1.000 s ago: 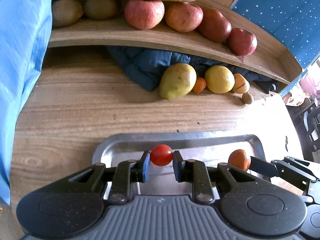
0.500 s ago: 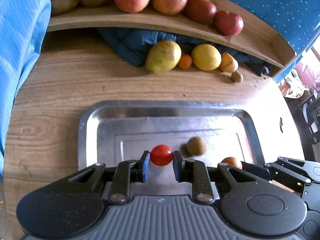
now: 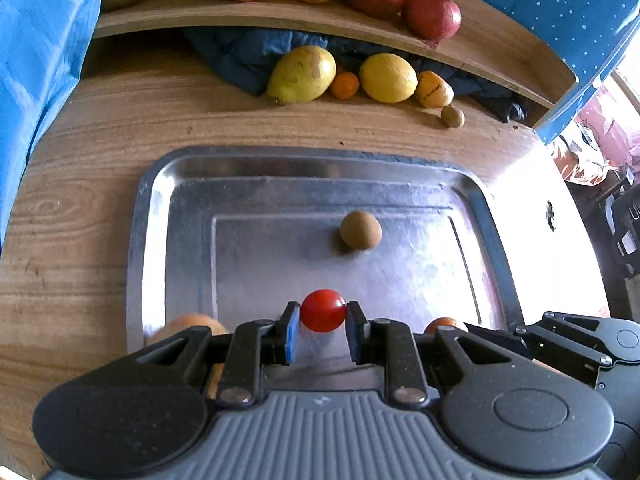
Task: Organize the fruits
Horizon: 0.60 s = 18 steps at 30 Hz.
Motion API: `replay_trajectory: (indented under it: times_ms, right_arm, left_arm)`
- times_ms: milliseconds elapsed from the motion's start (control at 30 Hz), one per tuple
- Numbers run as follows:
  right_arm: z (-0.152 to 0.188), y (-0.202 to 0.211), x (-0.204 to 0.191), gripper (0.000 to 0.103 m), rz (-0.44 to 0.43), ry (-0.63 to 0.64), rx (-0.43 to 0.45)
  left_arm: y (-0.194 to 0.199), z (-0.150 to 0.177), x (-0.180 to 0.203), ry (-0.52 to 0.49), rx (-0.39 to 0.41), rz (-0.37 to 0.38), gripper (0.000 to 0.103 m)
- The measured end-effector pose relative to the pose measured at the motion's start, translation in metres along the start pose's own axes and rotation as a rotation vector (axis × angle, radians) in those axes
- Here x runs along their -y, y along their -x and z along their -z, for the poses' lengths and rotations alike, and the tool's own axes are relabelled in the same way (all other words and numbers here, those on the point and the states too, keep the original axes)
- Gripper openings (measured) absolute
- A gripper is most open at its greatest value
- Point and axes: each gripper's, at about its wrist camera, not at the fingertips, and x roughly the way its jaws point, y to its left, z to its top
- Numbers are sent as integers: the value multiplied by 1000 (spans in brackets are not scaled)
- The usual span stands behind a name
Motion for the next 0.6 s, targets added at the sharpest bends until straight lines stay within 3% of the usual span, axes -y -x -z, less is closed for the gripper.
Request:
replay_trajectory:
  times_ms: [600]
  right_arm:
    - [20, 5, -3, 34, -33, 49, -25]
  left_arm:
    - [8, 24, 7, 47, -1, -11, 26]
